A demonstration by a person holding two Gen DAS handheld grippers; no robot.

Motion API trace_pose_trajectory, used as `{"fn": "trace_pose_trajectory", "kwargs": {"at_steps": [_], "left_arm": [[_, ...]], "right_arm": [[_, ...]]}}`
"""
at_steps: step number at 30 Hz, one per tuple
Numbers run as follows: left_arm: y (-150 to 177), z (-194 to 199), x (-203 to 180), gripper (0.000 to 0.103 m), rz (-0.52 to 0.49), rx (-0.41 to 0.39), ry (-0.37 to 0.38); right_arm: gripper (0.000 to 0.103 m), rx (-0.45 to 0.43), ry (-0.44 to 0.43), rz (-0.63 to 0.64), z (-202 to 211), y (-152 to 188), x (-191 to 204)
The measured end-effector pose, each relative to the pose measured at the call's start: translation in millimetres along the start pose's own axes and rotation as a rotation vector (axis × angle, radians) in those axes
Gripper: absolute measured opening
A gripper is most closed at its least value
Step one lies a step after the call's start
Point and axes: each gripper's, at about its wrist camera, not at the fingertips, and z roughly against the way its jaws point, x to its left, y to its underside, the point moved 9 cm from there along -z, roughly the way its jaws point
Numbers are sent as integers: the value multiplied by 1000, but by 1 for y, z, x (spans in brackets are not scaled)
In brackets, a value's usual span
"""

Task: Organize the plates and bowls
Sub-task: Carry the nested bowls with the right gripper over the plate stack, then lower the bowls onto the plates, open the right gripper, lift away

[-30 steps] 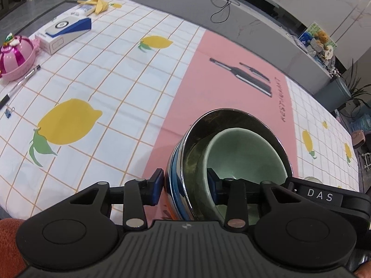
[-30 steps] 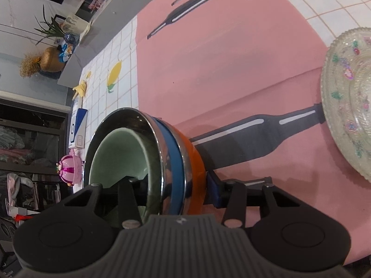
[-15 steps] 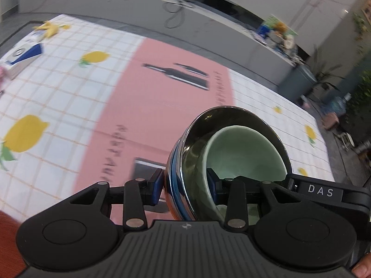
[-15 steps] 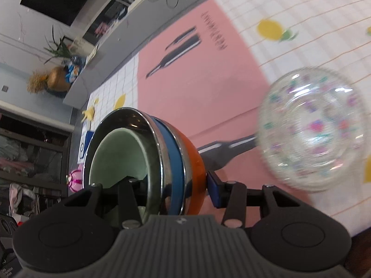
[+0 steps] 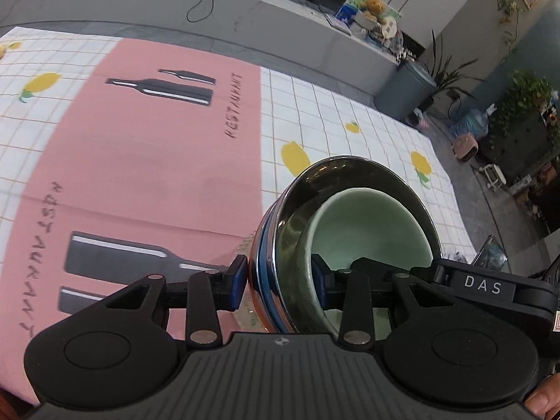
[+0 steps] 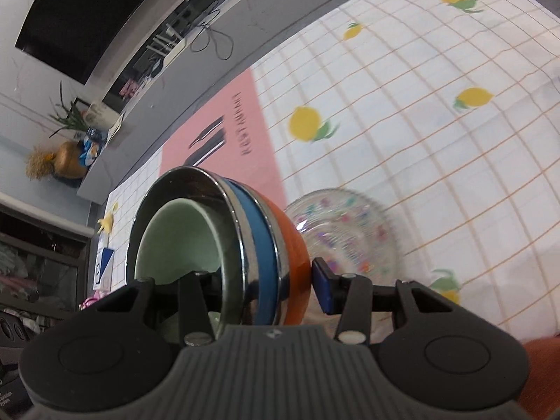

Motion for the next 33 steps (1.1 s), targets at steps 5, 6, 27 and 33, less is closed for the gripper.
{"fn": "trace_pose_trajectory", "kwargs": {"at_steps": [5, 6, 27, 33], "left_arm": [[4, -15, -6, 42, -8, 22, -12], [6, -17, -6, 42, -8, 27, -15], [18, -33, -7, 44, -29, 86, -40], [15, -28, -12, 50, -83, 55, -65]], "right_arm": [[45, 4, -7, -16, -9, -7, -18], [45, 6, -6, -19, -11, -7, -21], [49, 17, 39, -6, -21, 1, -35], [72, -43, 85, 67, -12, -2, -26]]}}
